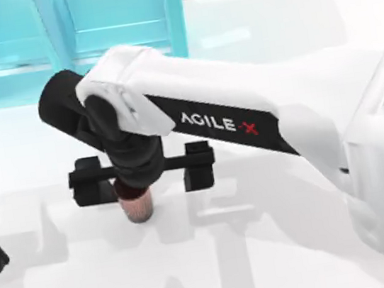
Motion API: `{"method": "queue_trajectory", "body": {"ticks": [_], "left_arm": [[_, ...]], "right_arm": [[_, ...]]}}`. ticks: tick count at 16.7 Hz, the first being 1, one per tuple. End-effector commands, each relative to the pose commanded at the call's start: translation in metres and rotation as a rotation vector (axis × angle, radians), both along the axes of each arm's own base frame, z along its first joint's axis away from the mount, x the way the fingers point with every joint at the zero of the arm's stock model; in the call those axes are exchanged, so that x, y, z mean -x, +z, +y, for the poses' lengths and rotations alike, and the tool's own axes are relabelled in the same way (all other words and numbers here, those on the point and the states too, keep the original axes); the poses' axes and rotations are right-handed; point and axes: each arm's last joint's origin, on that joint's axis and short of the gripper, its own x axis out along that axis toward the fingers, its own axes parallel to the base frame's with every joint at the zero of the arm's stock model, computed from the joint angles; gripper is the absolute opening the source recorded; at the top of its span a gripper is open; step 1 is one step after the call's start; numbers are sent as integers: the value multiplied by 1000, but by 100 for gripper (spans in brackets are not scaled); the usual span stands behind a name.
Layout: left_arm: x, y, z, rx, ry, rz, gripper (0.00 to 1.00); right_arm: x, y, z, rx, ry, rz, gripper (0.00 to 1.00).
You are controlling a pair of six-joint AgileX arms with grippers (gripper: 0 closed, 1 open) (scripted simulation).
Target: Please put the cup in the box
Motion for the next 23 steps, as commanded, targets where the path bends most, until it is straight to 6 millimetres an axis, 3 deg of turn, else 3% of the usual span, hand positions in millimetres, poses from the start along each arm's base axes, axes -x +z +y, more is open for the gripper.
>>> {"method": "queue_trajectory", "body": {"ticks": [3, 16, 23], "left_arm": [[0, 0, 0, 0, 0, 0, 100], [0, 0, 0, 0, 0, 0, 100], [0, 0, 0, 0, 0, 0, 100]], "right_arm": [[0, 0, 0, 0, 0, 0, 100], [0, 0, 0, 0, 0, 0, 2], [0, 0, 0, 0, 0, 0, 0]]}}
